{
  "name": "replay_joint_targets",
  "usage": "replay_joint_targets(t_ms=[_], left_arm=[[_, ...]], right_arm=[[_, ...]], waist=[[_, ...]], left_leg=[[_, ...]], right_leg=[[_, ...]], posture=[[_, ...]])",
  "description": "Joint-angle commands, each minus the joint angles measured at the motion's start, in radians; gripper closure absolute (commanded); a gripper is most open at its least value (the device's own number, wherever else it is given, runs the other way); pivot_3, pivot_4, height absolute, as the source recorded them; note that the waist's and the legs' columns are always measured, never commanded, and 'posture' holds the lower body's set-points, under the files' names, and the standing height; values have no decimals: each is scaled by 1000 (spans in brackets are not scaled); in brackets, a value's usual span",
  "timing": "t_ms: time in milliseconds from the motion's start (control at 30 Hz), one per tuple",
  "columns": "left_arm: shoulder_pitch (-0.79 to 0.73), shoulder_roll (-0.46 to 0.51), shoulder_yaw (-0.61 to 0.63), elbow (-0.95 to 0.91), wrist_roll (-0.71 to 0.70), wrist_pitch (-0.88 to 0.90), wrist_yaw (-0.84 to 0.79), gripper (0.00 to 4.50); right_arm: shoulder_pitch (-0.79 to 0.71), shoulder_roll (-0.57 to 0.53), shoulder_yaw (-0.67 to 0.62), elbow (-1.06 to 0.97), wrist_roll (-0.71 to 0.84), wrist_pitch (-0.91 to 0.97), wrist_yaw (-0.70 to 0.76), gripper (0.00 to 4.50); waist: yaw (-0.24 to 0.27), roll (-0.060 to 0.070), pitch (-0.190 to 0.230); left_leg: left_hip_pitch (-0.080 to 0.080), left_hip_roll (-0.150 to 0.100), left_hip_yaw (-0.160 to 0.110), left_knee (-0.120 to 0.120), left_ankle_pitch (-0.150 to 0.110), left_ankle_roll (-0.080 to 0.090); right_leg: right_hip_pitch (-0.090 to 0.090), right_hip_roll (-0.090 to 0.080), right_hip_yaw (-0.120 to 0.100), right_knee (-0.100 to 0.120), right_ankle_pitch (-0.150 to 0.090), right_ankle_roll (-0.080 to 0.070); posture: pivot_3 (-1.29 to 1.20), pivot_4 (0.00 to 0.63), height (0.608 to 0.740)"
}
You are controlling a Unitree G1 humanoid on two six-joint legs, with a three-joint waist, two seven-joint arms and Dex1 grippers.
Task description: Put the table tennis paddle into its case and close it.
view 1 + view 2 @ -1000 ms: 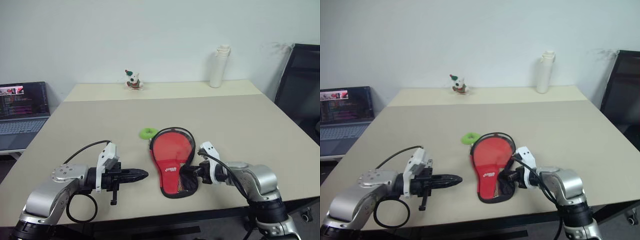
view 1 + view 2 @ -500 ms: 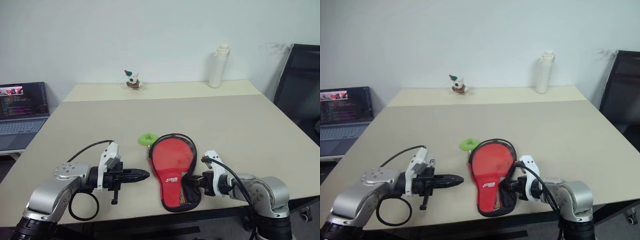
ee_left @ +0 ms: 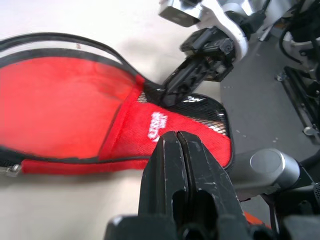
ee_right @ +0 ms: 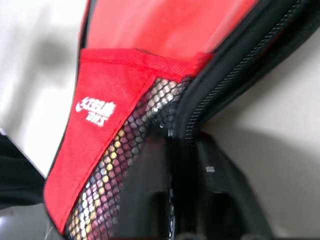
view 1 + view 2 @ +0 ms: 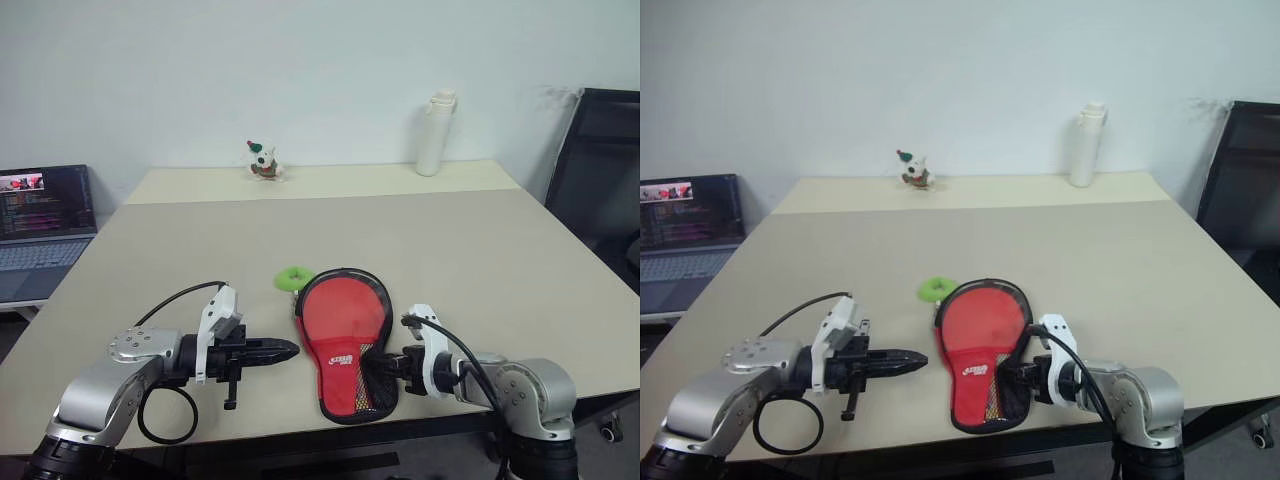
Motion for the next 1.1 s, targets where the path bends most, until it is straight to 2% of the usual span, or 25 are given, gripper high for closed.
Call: replay_joint_targets(t_ms=[33,133,267,367,467,567,600,767,933,1100], left_arm=[[-20,-20,42,17,-5,13,65,4500],[-34,-34,52,27,-10,30,111,4500],[-56,-50,67,51,0,29,170,4500],[-89,-74,76,80,16,21,232,4500],[-125,-94,57,130,85,-25,293,4500],[-176,-116,33,200,158,-53,359,3920],[-197,-127,30,222,173,-54,382,3602],[-338,-199,4,397,263,-78,482,1817],[-458,-247,-18,564,310,-93,487,32],[-555,-302,-41,728,333,-94,450,32]], right_arm=[[24,-63,5,-60,12,-2,-4,2459],[20,-137,24,-126,52,-22,32,1448],[-2,-274,51,-197,137,-117,165,63],[-28,-338,28,-156,140,-218,210,63],[-60,-345,54,-101,103,-337,198,63],[-109,-292,99,-40,77,-421,169,18],[-123,-269,120,-22,71,-445,162,18],[-165,-189,240,80,-5,-562,128,18],[-157,-178,290,107,-40,-619,123,18],[-145,-159,307,110,-50,-635,111,18]], waist=[[2,0,0],[12,0,0],[20,0,0],[21,0,0],[20,0,0],[20,0,0],[20,-1,0],[23,-1,0],[24,-1,0],[24,-1,-1]], left_leg=[[0,0,0,0,0,0],[0,-1,0,1,0,0],[-1,-1,0,1,0,0],[0,-1,0,1,0,0],[0,-2,0,1,0,0],[0,-3,1,1,0,0],[0,-3,1,1,0,0],[-2,-2,0,2,0,0],[-2,-2,0,3,-1,-1],[-2,-2,0,3,-1,-1]], right_leg=[[0,0,0,0,0,0],[0,-1,0,0,0,0],[0,-1,-1,-1,0,0],[0,0,-1,0,0,0],[0,1,-1,0,0,0],[0,2,-1,0,0,0],[0,2,-1,0,0,0],[0,2,-1,0,1,-1],[0,1,-1,-1,1,-1],[0,1,-2,0,1,-1]], posture=[[0,150,740],[0,150,740],[0,150,740],[0,150,740],[0,150,740],[0,150,740],[0,150,740],[0,150,740],[0,150,740],[0,150,740]])
